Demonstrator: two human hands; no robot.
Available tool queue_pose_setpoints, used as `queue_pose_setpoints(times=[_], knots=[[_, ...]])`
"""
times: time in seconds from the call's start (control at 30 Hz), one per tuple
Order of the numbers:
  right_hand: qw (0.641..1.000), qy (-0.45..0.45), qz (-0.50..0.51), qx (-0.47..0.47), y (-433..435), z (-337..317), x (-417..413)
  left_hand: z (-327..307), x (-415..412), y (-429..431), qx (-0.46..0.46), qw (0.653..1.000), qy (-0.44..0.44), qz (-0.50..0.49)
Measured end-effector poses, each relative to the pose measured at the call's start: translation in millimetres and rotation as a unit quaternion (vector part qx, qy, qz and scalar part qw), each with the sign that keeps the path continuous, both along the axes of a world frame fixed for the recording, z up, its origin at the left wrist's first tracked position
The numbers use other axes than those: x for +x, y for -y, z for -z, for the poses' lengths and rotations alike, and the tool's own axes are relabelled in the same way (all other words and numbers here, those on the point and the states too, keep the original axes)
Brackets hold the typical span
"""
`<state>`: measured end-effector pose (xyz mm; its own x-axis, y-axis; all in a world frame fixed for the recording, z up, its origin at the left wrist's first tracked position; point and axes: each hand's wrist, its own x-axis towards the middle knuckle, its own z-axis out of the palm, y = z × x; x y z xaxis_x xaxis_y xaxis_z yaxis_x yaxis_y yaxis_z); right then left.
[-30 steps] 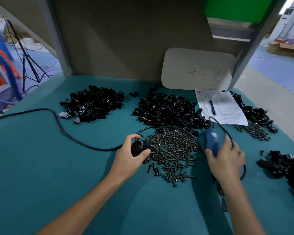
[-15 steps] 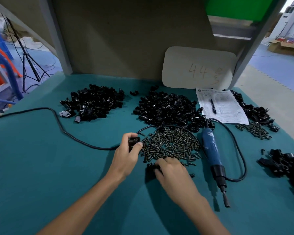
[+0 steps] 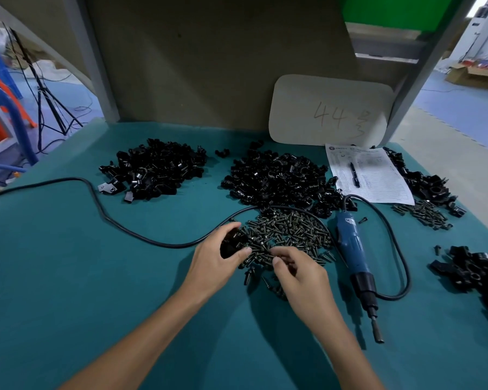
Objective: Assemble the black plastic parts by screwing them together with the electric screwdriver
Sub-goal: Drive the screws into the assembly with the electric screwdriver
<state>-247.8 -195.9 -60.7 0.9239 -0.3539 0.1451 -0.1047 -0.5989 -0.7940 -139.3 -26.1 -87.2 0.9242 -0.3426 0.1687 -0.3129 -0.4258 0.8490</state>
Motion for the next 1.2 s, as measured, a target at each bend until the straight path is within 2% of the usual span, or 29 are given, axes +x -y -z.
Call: queue_pose_setpoints(times=[0.23, 0.67, 0.73, 1.1, 1.2], knots=[[0.978, 0.041, 0.036, 0.199, 5, 9, 4, 0, -1, 1, -0.013, 1.000, 0.006, 0.014], [0.912, 0.085, -0.030, 0.401, 12, 12, 39, -1, -1, 2, 0.033, 0.998, 0.028, 0.052], [0.910, 0.088, -0.045, 0.404, 12, 14, 37, -1, -2, 2, 0.050, 0.996, 0.040, 0.065], [0.957, 0.066, -0.058, 0.277, 7, 20, 31, 0, -3, 2, 0.078, 0.990, 0.079, 0.088], [0.958, 0.065, -0.060, 0.271, 5, 20, 31, 0, -3, 2, 0.081, 0.989, 0.084, 0.093]])
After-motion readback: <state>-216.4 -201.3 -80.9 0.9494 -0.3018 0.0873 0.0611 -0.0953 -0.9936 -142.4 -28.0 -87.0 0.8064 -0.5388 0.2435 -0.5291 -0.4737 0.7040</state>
